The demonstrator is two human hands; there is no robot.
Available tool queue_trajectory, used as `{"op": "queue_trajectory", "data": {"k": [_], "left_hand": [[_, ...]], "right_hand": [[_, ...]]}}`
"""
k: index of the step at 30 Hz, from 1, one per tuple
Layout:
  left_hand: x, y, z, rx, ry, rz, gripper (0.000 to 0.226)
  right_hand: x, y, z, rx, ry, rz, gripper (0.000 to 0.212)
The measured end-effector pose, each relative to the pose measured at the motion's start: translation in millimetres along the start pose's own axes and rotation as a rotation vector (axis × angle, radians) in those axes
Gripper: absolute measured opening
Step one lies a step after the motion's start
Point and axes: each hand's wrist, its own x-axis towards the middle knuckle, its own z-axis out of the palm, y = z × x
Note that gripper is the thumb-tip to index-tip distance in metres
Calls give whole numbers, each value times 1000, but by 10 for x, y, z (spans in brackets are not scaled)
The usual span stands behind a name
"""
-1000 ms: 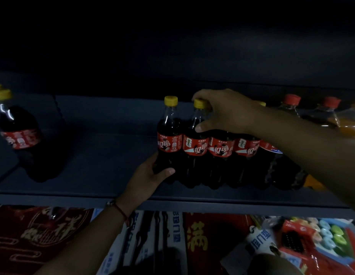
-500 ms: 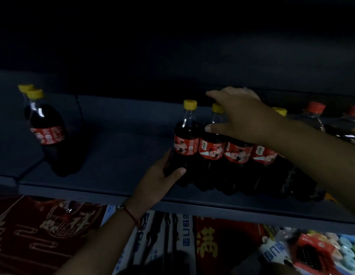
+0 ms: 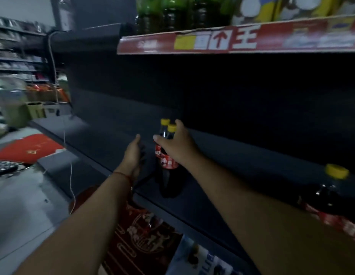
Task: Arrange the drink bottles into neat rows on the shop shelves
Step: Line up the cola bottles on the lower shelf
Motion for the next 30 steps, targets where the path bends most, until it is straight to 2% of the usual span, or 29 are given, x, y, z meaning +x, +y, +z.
{"op": "queue_trajectory", "data": {"k": [2,5,6,8,11,15,18,24,27,30], "left_hand": [[110,26,43,66,-159,-86,65],[118,-2,191,32,-297,-128,66],[102,-50,236,-8,-321,-143,66],[90,-168,321,-65,-336,-161,70],[25,-324,396,-105,-252,-166,74],[-197,-462,600,-137,-268,-139,68],[-404,-589,764,-140,-328,-136,73],[-867,-895,1058,-172,-647,-143,80],[-1083,-1034,1148,-62,-773,-110,72],[-1274,-1157,1204,86,-737,-53,55]], "right_hand": [[163,35,192,121,80,84,82],[248,192,219,30,213,105,39],[259,250,174,7,221,104,33],[259,349,20,11,193,115,29],[140,445,-266,33,106,117,22],[-199,473,-715,-67,-20,110,21],[-473,512,-1096,-163,-52,141,15],[-960,529,-1685,-315,-47,250,27],[-1061,559,-1883,-377,-61,285,31],[-1120,550,-1992,-486,-54,273,36]]}}
